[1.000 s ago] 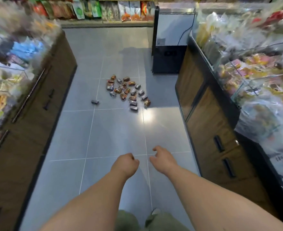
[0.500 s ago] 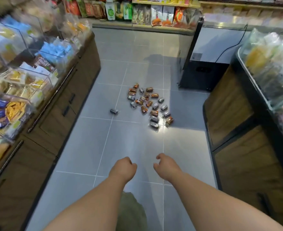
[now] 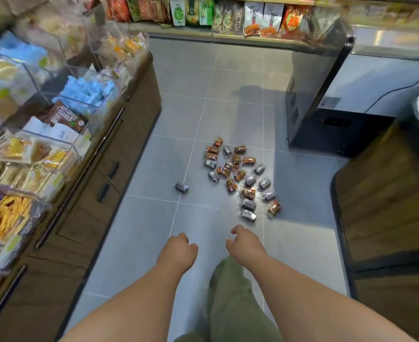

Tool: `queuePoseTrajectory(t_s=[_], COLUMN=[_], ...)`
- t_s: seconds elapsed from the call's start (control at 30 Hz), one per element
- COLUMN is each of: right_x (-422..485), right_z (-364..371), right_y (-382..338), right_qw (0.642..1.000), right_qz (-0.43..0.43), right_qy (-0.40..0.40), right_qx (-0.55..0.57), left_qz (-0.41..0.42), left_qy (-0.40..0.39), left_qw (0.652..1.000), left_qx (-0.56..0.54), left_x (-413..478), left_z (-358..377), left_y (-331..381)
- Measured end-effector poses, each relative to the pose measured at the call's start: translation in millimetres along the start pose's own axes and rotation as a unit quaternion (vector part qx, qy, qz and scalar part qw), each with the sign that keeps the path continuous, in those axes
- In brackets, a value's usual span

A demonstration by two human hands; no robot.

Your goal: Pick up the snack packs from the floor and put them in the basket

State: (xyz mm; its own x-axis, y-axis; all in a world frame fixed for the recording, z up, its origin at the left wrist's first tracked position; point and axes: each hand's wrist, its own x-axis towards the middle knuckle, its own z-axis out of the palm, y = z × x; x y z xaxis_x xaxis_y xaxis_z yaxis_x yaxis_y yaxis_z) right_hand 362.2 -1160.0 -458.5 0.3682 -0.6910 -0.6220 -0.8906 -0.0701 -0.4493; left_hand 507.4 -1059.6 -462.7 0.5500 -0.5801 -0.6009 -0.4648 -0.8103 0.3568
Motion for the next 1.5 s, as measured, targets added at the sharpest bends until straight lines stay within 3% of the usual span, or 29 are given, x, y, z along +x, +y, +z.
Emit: queuePoseTrajectory(t_s=[0.37, 0.63, 1.03, 1.23, 1.5], right_x=[194.1, 291.6, 448.8, 535.2, 665.9], right_z=[-137.6, -160.6, -177.2, -167.9, -113.2], right_y=[-95.8, -149.7, -232.3, -236.2, -181.8], right_qw=[0.998, 0.998, 0.994, 0.992, 0.978], right_qz=[-0.043, -0.026, 0.039, 0.048, 0.067], right_qy=[-0.009, -0.040, -0.082, -0.098, -0.146], right_qx=[-0.036, -0.052, -0.057, -0.067, -0.129], left_qz=[-0.057, -0.130, -0.157, -0.188, -0.243], left_qy=[0.043, 0.016, -0.019, -0.031, -0.058], left_qw=[0.993, 0.984, 0.981, 0.974, 0.956], left_qx=[-0.099, -0.122, -0.112, -0.124, -0.152], left_x=[169.6, 264.1, 442.8, 516.4, 620.8], left_z=[-89.4, -127.3, -191.6, -169.0, -80.5], left_y=[128.9, 142.4, 152.4, 149.2, 131.1])
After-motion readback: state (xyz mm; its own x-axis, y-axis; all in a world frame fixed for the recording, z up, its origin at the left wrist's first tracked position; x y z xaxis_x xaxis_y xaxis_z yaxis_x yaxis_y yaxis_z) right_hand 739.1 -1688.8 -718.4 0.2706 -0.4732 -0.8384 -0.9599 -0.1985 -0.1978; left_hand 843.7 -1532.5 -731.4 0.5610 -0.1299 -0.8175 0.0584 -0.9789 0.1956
